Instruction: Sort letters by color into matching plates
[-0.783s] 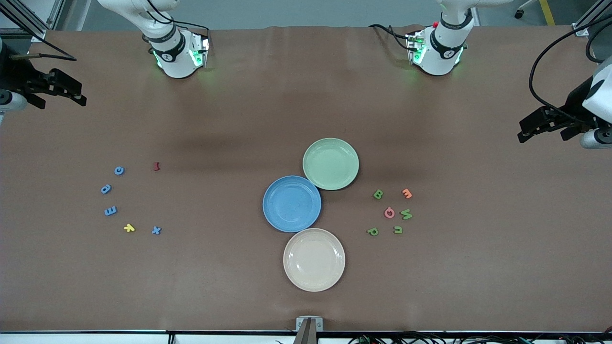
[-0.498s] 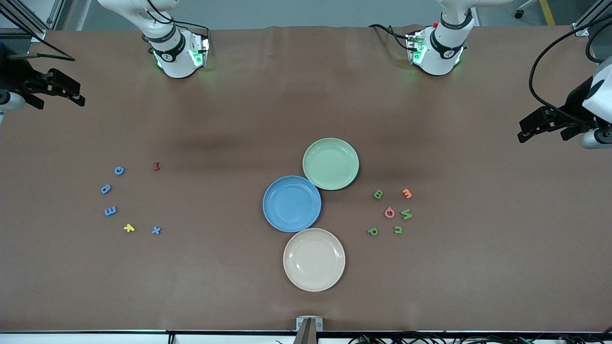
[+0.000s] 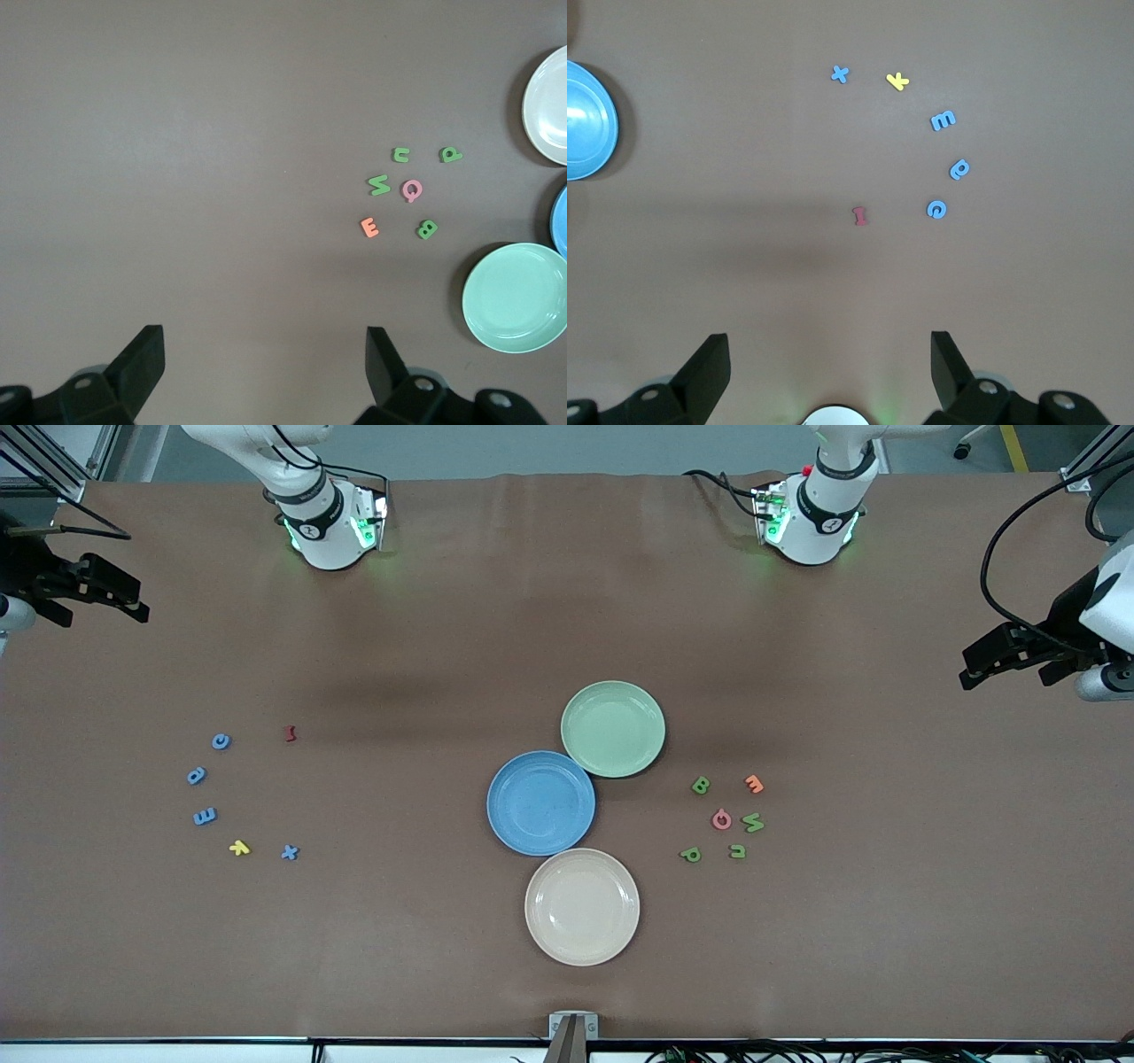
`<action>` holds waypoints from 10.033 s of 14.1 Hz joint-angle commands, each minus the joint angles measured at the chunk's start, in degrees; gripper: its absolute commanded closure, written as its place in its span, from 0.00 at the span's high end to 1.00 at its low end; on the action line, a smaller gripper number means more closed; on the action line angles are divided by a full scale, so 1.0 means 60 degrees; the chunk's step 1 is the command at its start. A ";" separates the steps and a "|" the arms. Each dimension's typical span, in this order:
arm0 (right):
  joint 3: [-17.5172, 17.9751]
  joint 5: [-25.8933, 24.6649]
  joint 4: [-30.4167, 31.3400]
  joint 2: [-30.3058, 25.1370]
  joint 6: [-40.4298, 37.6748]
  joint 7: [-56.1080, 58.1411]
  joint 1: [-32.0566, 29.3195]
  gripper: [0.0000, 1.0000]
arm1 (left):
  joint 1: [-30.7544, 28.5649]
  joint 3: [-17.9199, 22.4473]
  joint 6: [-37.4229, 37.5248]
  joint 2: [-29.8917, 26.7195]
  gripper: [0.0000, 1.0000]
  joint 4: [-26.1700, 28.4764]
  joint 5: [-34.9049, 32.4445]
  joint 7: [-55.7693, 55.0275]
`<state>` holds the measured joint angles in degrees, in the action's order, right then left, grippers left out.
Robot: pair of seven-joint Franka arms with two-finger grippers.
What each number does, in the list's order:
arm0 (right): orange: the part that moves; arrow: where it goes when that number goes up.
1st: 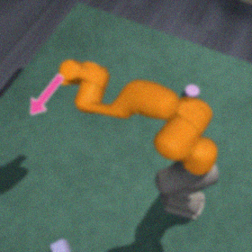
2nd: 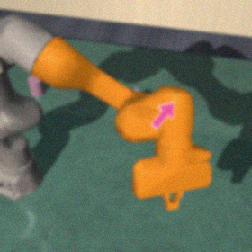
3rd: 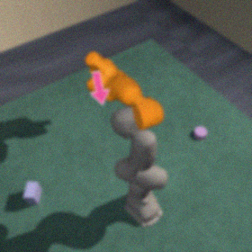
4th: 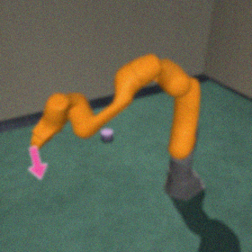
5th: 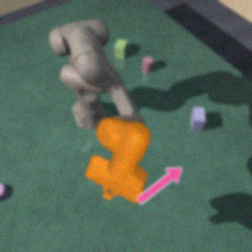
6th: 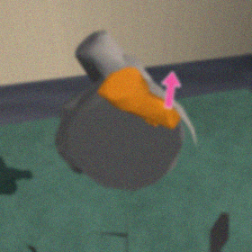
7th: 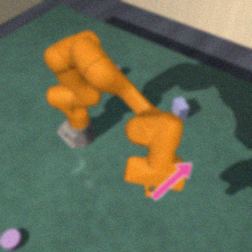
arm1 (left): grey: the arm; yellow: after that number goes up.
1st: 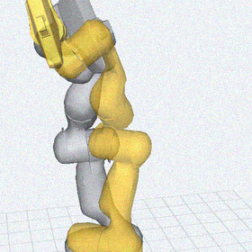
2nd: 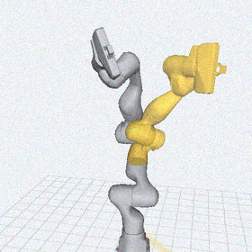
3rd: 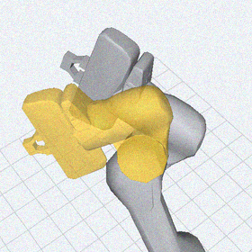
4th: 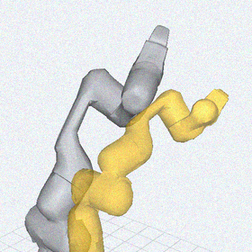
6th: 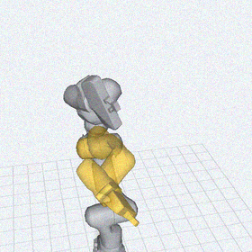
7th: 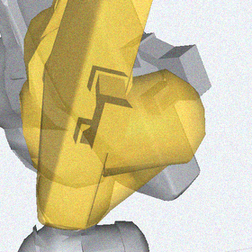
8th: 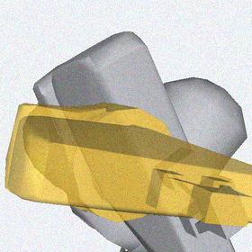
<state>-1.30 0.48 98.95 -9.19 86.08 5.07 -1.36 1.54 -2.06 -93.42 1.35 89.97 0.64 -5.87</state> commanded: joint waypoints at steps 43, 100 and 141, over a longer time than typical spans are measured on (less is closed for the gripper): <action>0.0055 -0.0548 0.1189 0.5250 0.7373 0.1029 -0.2454 1.00 | 0.2292 -0.0228 -0.6959 0.7904 0.77 -0.1049 -0.0531 -0.3007; 0.0524 0.0125 0.0003 0.6292 0.5692 -0.1425 -0.0143 0.00 | 0.3627 -0.1693 -0.6476 0.4769 0.86 0.2554 -0.0546 -0.5807; 0.0378 -0.0006 -0.3527 0.9339 0.6805 -1.2183 0.5881 1.00 | 0.3082 -0.1999 -0.6036 0.5488 0.25 0.1851 -0.1586 -0.6738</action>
<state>0.97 1.15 79.33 46.70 128.09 -67.33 34.39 18.80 -12.87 -131.21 36.10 100.19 -8.26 -42.16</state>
